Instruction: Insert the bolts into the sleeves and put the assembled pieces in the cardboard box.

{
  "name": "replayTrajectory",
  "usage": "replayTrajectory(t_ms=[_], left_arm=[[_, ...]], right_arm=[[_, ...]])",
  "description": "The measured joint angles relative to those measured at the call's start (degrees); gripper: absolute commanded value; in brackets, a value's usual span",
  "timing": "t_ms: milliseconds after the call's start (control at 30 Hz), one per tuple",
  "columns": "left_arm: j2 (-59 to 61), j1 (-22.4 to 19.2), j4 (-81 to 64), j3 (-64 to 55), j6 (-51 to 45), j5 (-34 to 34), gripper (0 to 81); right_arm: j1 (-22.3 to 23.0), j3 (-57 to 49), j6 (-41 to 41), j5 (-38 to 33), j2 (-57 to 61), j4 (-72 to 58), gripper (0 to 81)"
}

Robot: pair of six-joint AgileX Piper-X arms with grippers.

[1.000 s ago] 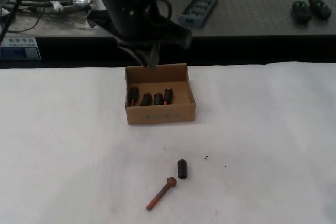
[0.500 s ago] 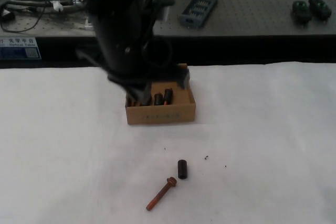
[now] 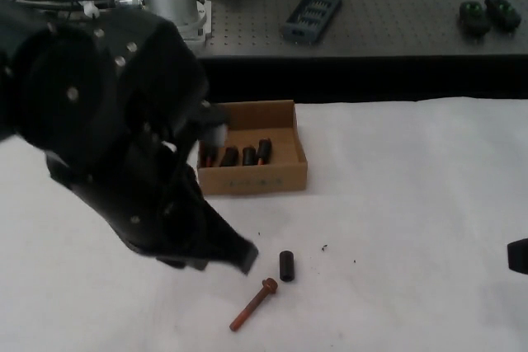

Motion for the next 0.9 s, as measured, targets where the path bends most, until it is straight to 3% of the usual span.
replayTrajectory(t_ms=[133, 333, 567, 900], left_arm=[[2.2, -3.1, -2.9, 1.5, 5.5, 0.9, 11.2], [6.8, -3.8, -7.1, 1.5, 7.5, 0.8, 36.7], [13.3, -4.0, -8.4, 1.5, 9.3, 0.8, 31.4], [18.6, -4.9, -10.7, -1.4, 12.0, 0.8, 31.4]], right_arm=[[0.0, 0.0, 0.2, -0.5, 0.3, 0.0, 3.8], [0.0, 0.0, 0.2, -0.5, 0.3, 0.0, 3.8], [0.0, 0.0, 0.2, -0.5, 0.3, 0.0, 3.8], [0.0, 0.0, 0.2, -0.5, 0.3, 0.0, 3.8]])
